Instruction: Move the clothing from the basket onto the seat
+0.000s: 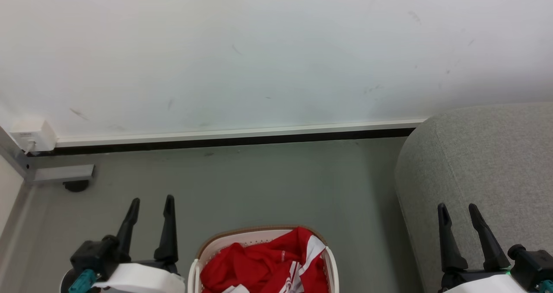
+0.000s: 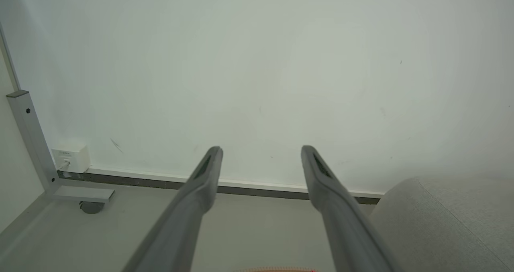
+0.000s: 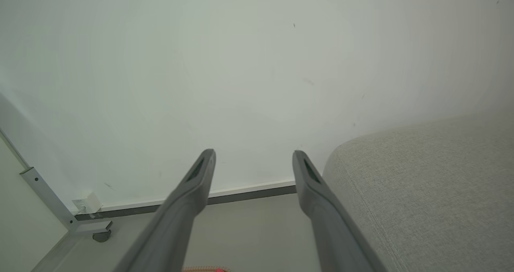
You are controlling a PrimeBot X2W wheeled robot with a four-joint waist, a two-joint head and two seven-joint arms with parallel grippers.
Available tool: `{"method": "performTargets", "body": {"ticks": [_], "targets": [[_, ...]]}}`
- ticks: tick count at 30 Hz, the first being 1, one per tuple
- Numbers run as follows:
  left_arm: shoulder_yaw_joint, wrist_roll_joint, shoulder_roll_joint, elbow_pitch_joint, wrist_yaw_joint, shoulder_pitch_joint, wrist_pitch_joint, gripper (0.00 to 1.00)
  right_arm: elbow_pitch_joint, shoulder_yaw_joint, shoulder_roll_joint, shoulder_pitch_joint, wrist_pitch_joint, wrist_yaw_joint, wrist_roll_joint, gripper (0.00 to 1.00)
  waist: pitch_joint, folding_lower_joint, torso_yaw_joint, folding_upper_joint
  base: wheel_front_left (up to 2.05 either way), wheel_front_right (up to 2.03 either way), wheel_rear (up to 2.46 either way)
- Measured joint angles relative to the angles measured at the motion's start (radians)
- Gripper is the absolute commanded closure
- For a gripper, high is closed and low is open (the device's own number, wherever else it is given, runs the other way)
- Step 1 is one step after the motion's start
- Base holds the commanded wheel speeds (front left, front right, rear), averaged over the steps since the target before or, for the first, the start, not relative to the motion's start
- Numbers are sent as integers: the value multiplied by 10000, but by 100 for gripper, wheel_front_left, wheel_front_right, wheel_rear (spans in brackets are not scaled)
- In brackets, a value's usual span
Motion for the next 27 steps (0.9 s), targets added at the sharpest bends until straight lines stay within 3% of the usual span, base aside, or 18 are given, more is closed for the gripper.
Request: {"method": "performTargets", "body": {"ticks": [27], "targets": [[395,1578,-182,226,-512,-28,-520,0,-104,151,0,1,-523,0,-1540,0,-1,0,-8,0,0,0,0]]}}
